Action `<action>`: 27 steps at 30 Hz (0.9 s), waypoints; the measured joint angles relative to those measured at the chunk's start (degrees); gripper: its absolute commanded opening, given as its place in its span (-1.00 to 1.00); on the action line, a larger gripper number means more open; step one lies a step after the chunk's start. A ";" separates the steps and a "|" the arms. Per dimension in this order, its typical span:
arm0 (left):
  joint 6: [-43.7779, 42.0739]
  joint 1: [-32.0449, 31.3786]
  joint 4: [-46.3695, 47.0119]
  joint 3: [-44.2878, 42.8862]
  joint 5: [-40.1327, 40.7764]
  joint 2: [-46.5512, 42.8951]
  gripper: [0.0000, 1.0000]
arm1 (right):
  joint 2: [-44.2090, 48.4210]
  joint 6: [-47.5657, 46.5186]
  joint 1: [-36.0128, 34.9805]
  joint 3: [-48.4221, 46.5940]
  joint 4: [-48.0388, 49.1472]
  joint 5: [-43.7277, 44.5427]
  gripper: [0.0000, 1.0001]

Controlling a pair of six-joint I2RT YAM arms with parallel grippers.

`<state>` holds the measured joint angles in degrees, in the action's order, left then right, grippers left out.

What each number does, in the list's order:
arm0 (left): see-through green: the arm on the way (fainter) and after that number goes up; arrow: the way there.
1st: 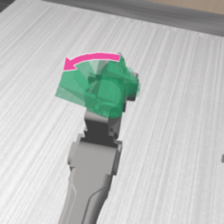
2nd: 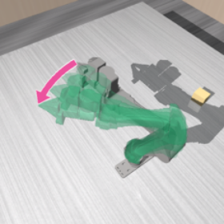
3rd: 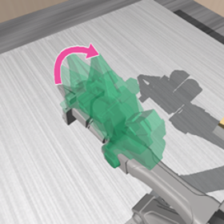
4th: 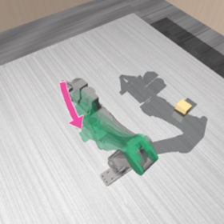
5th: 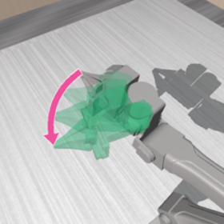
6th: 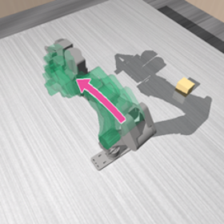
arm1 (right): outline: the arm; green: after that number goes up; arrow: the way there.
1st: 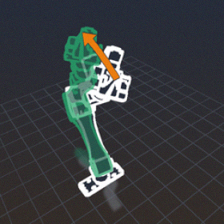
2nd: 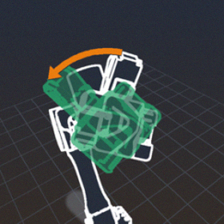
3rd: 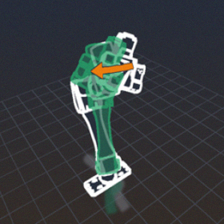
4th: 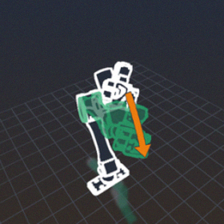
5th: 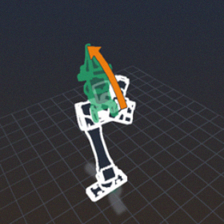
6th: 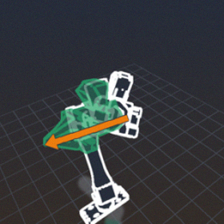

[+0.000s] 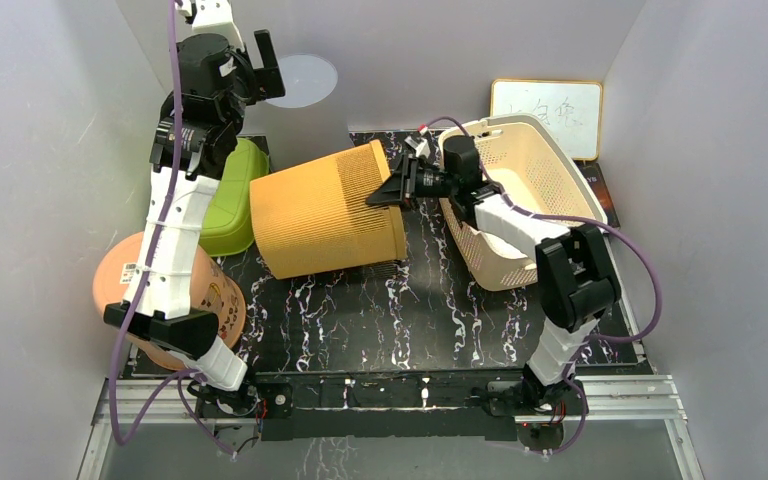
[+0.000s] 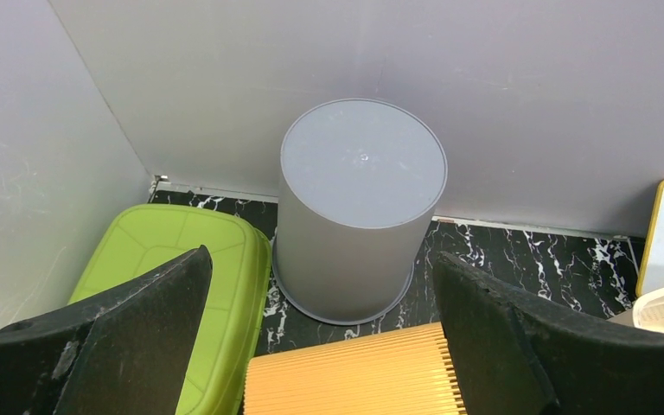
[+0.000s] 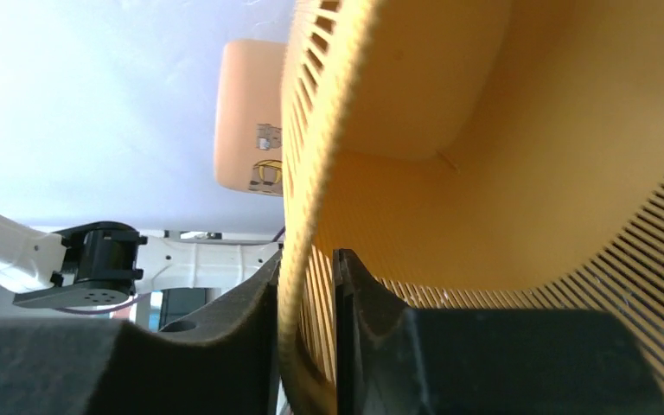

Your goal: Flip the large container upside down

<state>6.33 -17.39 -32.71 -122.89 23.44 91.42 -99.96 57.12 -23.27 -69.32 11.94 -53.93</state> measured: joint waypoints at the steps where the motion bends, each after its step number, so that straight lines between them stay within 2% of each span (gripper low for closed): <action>1: -0.13 0.00 -0.09 0.02 0.07 0.00 0.97 | -0.96 1.33 -0.57 -1.27 1.40 -0.42 -0.86; 3: -0.42 -0.02 -0.11 0.02 0.28 0.00 0.97 | -2.54 3.13 -1.57 -2.78 4.76 -1.18 -1.00; 8: -1.11 -0.13 -0.13 0.00 1.18 0.00 0.97 | -5.16 12.44 -4.59 -3.06 17.49 -1.09 -1.00; 18: -1.97 -1.09 -0.13 -0.48 1.86 0.00 0.97 | -11.19 43.25 -8.63 0.92 56.43 2.08 -1.00; 27: -2.99 -2.54 -0.11 -2.82 3.21 0.00 0.97 | -14.29 51.08 -12.57 2.45 70.51 5.27 -1.00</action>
<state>3.33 -19.92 -32.82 -125.71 26.65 91.42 -114.26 108.20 -35.83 -66.87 82.46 -48.66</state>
